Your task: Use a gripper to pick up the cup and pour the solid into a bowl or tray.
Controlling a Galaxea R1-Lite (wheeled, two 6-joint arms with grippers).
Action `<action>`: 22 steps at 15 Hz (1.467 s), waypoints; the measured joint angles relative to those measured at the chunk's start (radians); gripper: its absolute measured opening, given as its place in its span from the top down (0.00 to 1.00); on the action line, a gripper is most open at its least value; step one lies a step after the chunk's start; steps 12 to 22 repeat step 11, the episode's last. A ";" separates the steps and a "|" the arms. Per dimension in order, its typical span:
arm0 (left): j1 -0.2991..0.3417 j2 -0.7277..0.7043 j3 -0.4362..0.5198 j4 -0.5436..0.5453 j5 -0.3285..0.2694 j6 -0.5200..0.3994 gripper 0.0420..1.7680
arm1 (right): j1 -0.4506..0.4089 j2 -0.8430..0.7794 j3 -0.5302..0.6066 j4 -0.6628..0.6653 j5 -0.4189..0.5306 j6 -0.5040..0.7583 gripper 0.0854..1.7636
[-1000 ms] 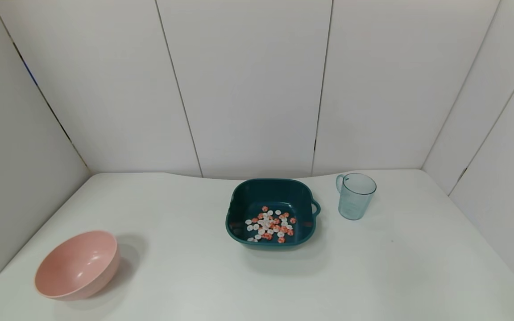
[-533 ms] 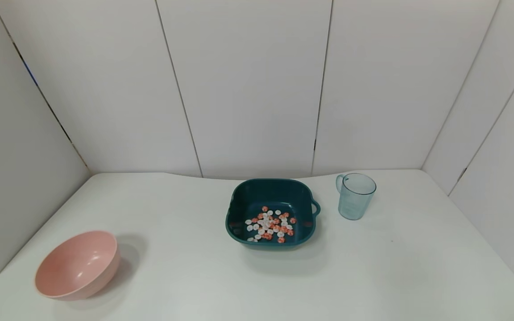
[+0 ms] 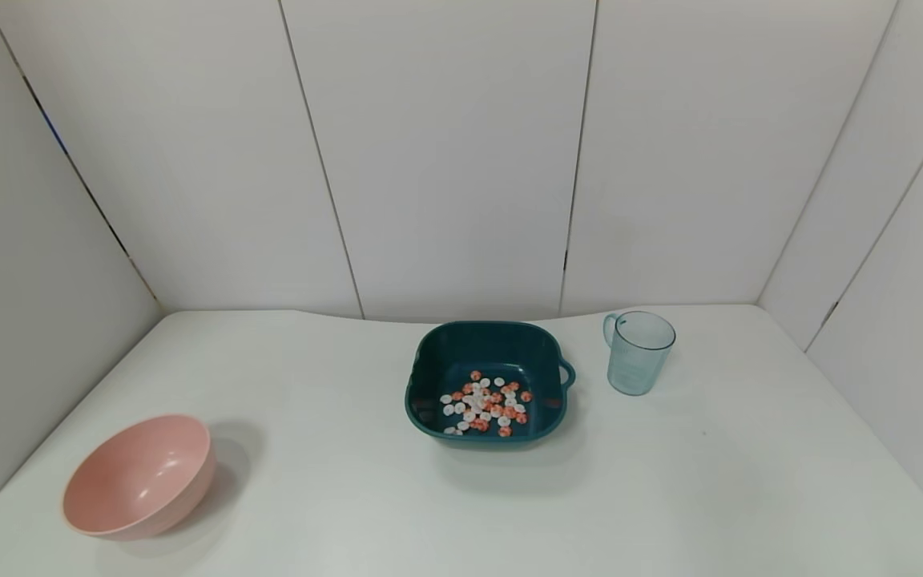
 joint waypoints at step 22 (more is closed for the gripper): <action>0.000 0.000 0.000 0.000 0.000 0.000 0.03 | 0.002 -0.001 0.009 0.106 0.045 0.031 0.04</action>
